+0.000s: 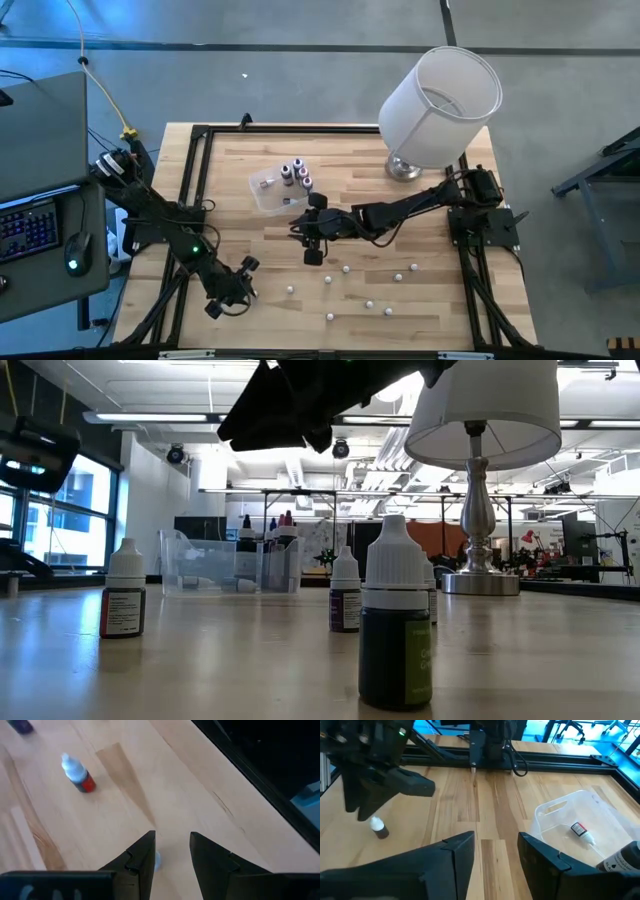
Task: Pick & Place food coloring
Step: Put the small orange food coloring bottle into the transparent bin
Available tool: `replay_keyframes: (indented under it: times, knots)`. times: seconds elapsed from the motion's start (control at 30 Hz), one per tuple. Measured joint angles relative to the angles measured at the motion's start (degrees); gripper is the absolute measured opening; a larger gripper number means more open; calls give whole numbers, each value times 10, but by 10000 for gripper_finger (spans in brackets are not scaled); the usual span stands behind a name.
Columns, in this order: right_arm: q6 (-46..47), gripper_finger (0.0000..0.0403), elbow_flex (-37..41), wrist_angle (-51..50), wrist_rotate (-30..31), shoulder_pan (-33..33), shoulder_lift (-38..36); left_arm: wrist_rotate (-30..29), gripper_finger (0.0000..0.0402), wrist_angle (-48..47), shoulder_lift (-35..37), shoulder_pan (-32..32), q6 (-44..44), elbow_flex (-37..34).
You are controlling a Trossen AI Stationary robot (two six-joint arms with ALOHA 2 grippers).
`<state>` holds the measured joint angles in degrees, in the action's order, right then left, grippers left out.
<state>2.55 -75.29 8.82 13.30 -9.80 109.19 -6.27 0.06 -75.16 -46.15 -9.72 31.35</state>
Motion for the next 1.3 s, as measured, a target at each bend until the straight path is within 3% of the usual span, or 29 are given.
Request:
replay_keyframes:
  times: [0.2,0.77,1.1,1.3]
  knots:
    - [0,144,0,0,0,0,0,-30,121,-6,1,0,50,16]
    - [0,144,0,0,0,0,0,-34,121,-37,-81,17,21,16]
    - [0,144,0,0,7,0,0,-35,62,-29,-81,16,22,16]
    - [0,144,0,0,13,1,0,-77,70,-3,-80,17,24,16]
